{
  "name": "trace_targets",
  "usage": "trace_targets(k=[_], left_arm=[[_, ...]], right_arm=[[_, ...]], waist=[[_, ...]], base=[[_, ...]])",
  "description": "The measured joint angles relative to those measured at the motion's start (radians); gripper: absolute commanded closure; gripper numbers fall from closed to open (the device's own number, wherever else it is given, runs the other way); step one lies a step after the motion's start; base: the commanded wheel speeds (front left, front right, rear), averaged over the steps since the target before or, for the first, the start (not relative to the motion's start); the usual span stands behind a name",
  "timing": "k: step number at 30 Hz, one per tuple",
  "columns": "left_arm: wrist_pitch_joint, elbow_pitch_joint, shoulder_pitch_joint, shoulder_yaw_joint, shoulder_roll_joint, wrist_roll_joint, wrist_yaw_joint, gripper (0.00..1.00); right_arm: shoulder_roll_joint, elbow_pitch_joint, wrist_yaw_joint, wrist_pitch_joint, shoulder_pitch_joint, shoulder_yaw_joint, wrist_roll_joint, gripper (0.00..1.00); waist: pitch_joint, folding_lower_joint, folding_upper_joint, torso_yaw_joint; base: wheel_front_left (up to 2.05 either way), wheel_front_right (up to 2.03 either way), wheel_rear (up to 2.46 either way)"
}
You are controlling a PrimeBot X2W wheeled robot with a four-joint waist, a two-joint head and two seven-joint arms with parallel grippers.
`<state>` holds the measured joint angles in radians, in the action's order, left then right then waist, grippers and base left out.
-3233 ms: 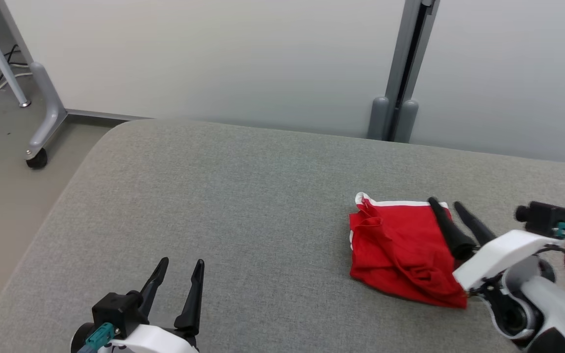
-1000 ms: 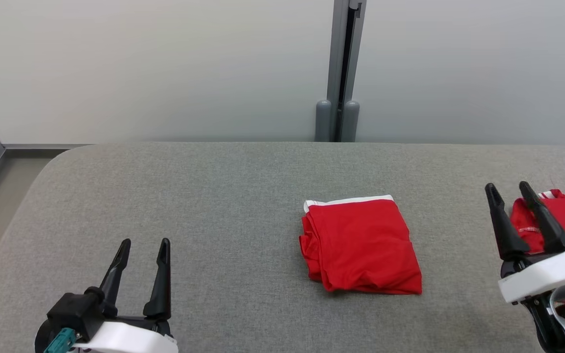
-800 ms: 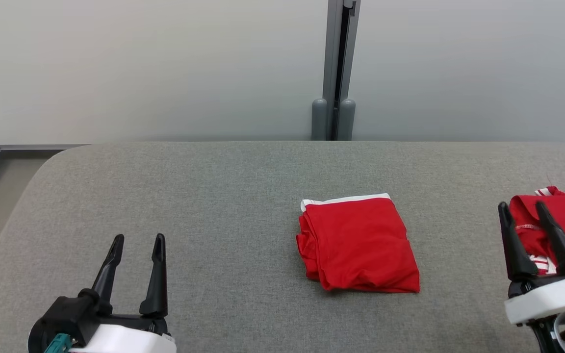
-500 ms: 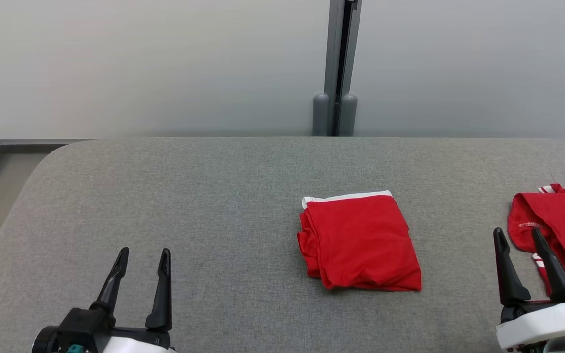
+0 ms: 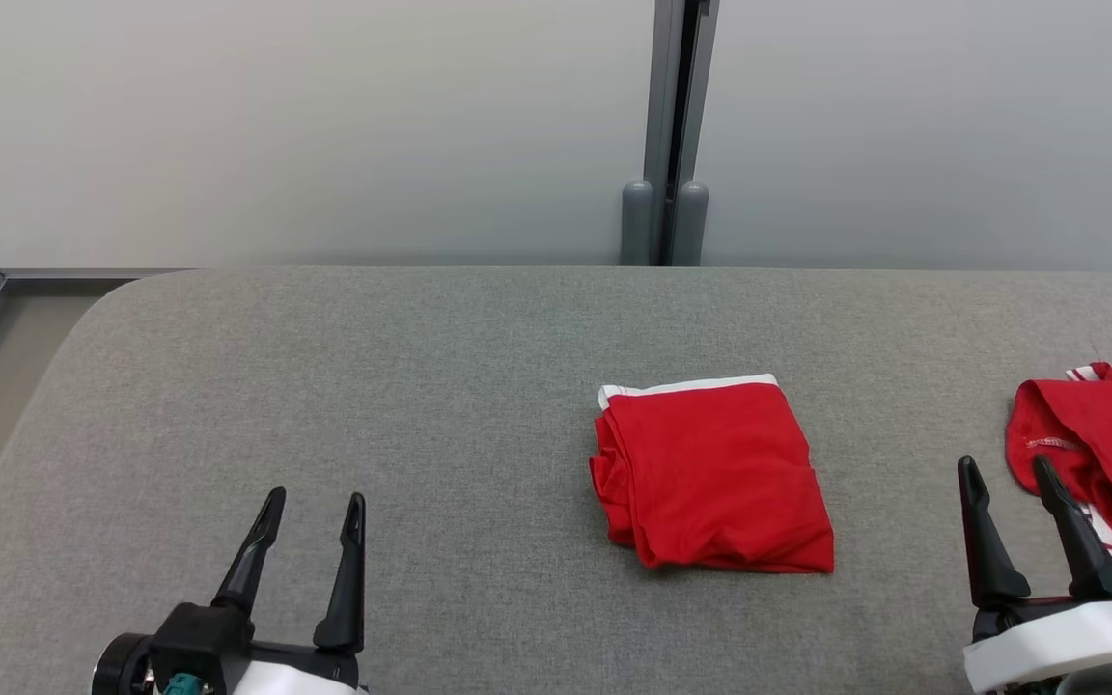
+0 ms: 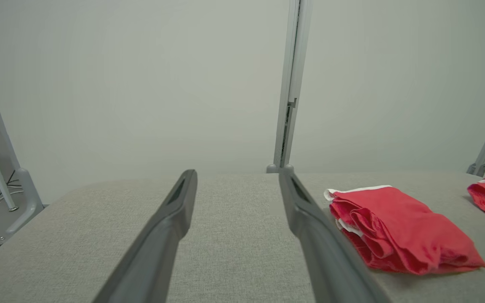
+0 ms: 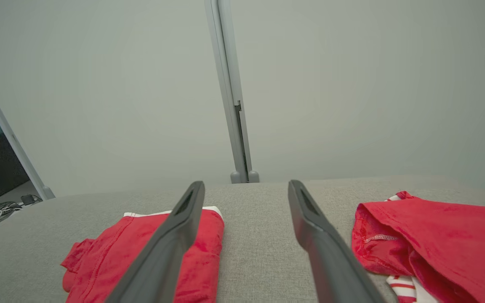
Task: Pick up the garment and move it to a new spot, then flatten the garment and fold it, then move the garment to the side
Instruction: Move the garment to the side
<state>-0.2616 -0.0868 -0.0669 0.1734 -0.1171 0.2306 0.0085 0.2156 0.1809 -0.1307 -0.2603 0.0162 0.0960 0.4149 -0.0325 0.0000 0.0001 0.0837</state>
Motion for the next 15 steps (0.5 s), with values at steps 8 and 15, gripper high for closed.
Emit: trace_targets(k=[8, 15], left_arm=[[0.0, -0.028, 0.038, -0.004, 0.017, -0.026, -0.023, 0.0], [0.0, -0.041, 0.081, 0.001, 0.038, -0.045, -0.047, 0.0]], right_arm=[[-0.014, 0.039, 0.0, 0.021, 0.03, 0.017, -0.013, 0.0], [-0.021, 0.163, 0.0, 0.122, 0.156, 0.107, 0.037, 0.0]], waist=[[0.011, 0.0, 0.0, -0.002], [0.042, 0.0, 0.0, 0.009]], base=[[0.0, 0.0, 0.0], [0.0, 0.0, 0.0]])
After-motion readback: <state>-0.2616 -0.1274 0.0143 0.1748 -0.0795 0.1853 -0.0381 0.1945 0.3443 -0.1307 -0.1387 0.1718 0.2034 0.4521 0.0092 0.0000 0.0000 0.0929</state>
